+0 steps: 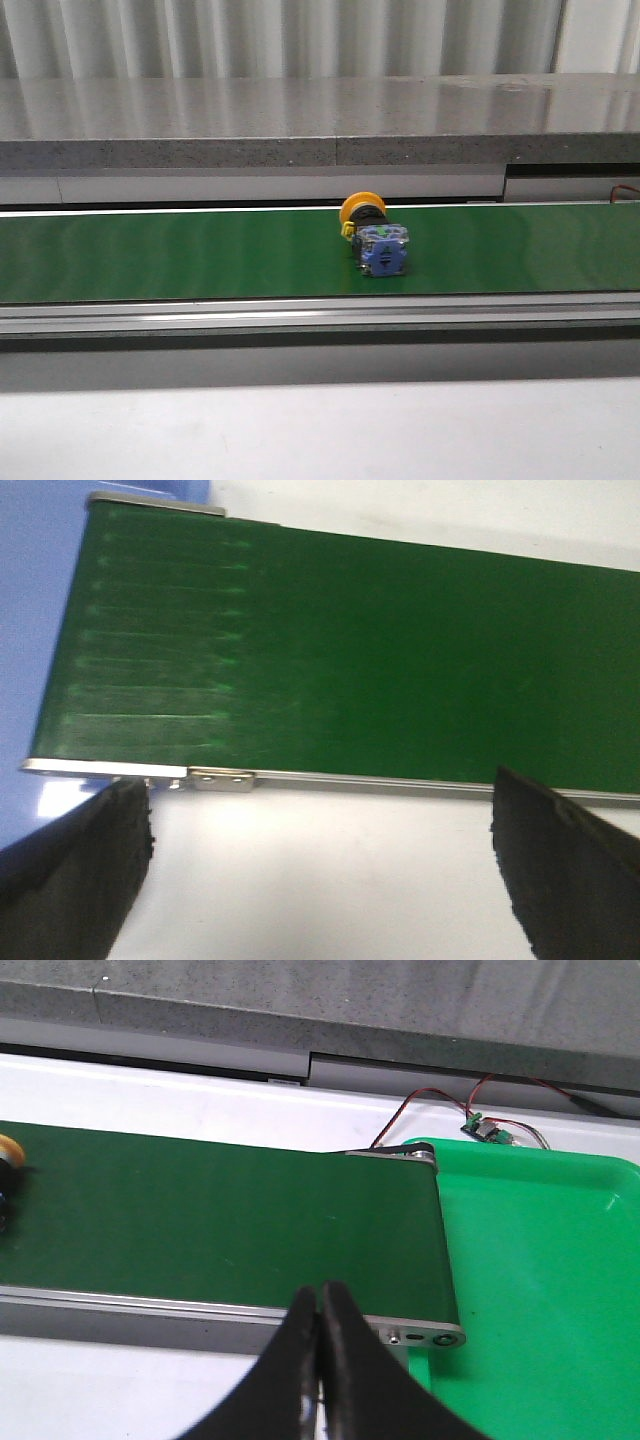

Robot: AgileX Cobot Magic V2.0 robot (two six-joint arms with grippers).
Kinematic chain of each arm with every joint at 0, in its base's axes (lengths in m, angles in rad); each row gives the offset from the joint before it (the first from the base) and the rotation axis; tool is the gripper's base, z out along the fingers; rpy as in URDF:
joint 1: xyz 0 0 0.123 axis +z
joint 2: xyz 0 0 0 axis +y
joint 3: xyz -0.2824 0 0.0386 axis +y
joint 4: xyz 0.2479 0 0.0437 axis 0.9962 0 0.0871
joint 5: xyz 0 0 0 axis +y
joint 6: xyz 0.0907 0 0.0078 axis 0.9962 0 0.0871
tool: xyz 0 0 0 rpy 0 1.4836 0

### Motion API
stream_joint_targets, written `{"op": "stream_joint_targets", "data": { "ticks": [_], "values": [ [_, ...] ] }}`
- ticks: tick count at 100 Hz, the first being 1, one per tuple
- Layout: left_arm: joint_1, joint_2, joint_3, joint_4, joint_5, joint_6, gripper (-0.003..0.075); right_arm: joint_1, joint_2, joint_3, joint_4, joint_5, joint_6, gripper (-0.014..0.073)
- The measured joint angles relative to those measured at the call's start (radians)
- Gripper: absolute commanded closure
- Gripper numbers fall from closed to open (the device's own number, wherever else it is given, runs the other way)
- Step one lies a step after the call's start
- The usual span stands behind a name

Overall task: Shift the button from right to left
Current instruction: 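Let the belt carry the button toward the left gripper, then lower the left gripper onto the button and grasp it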

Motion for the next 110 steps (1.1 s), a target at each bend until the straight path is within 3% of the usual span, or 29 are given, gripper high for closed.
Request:
{"op": "stream_joint_targets", "data": {
  "ticks": [22,57,110],
  "values": [
    [-0.149,0.054,-0.021,-0.063,-0.085,-0.018,0.0068,0.0,0.0,0.0,0.0,0.0,0.0,0.0661],
    [-0.395,0.377,-0.219,-0.032,-0.152,-0.075,0.0069,0.0,0.0,0.0,0.0,0.0,0.0,0.0661],
    [-0.609,0.77,-0.483,0.067,-0.171,-0.122,0.0069,0.0,0.0,0.0,0.0,0.0,0.0,0.0661]
  ]
}}
